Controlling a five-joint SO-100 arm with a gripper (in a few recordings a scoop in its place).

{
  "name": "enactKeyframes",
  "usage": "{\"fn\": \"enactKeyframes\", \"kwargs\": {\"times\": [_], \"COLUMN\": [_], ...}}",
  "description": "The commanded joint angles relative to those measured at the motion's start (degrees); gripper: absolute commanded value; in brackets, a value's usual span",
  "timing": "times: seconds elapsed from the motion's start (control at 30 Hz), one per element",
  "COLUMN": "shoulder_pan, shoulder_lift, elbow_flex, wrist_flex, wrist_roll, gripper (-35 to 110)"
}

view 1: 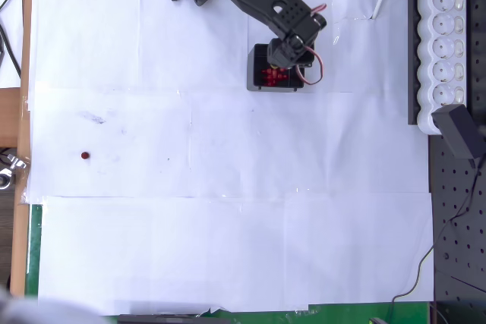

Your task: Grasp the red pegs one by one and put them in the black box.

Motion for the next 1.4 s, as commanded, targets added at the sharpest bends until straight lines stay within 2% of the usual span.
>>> {"fn": "enactKeyframes", "kwargs": {"times": [0.0,0.27,0.37,0.47,0.57,0.7,0.83,1.0,1.07,1.37], "shoulder_pan": [0.4,3.3,6.5,12.7,23.9,42.6,58.2,69.4,71.6,75.4], "shoulder_lift": [0.5,-4.8,-9.9,-17.5,-24.3,-30.8,-30.4,-19.7,-14.0,10.2], "elbow_flex": [-1.5,0.6,6.9,11.1,7.6,-17.0,-40.3,-55.3,-55.4,-44.0], "wrist_flex": [-3.6,-0.6,3.8,6.7,5.2,-15.4,-42.8,-78.4,-86.0,-101.4], "wrist_roll": [0.0,0.9,1.1,4.0,10.9,25.0,36.4,42.4,41.6,41.0], "gripper": [2,23,25,25,25,25,25,25,25,25]}}
